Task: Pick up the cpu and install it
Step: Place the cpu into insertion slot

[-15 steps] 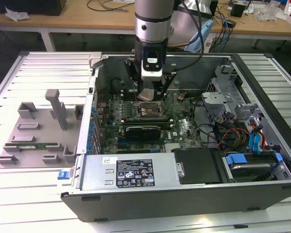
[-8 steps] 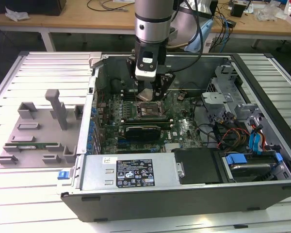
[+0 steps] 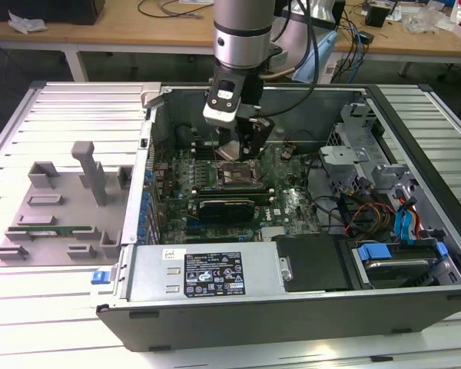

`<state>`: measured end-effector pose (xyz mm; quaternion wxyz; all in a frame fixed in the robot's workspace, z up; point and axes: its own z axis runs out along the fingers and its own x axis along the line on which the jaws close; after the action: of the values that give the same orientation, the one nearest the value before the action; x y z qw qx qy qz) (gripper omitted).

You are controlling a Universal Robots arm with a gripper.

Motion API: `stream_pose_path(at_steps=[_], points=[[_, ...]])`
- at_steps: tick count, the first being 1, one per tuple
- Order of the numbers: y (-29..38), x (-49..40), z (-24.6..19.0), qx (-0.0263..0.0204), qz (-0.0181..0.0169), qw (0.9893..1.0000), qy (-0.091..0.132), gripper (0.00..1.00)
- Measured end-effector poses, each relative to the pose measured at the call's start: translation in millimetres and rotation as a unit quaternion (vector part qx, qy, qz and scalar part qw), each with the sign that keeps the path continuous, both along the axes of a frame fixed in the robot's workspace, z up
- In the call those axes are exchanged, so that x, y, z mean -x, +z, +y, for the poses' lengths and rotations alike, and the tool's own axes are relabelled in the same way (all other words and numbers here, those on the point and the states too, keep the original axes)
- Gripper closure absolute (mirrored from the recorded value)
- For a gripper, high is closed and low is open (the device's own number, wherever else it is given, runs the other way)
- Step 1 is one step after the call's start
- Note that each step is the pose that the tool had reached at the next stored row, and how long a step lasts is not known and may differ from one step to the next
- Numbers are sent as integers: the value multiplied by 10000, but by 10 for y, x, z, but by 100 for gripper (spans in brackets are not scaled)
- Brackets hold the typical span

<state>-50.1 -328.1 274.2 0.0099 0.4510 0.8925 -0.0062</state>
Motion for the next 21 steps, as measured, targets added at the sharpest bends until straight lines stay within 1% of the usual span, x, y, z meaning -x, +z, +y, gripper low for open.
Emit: stream_pose_path(at_steps=[1, 3, 4, 5, 6, 7, 8, 10, 11, 12, 13, 14, 15, 16, 17, 18, 19, 20, 21], points=[[-1, 0, 0, 0, 0, 9999, -145, 45], [-3, 0, 0, 0, 0, 9994, -347, 45], [-5, 0, 0, 0, 0, 9987, -509, 45], [-7, 0, 0, 0, 0, 9976, -699, 45], [-8, 0, 0, 0, 0, 9966, -819, 45], [-8, 0, 0, 0, 0, 9960, -893, 45], [-10, 0, 0, 0, 0, 9950, -1003, 45], [-11, 0, 0, 0, 0, 9933, -1157, 45], [-14, 0, 0, 0, 0, 9905, -1373, 45], [-16, 0, 0, 0, 0, 9888, -1492, 45], [-17, 0, 0, 0, 0, 9877, -1562, 45], [-19, 0, 0, 0, 0, 9854, -1705, 45], [-21, 0, 0, 0, 0, 9821, -1881, 45], [-22, 0, 0, 0, 0, 9804, -1971, 45], [-23, 0, 0, 0, 0, 9790, -2040, 45], [-25, 0, 0, 0, 0, 9762, -2167, 45], [-27, 0, 0, 0, 0, 9727, -2319, 45], [-30, 0, 0, 0, 0, 9677, -2520, 45], [-32, 0, 0, 0, 0, 9653, -2612, 45]])
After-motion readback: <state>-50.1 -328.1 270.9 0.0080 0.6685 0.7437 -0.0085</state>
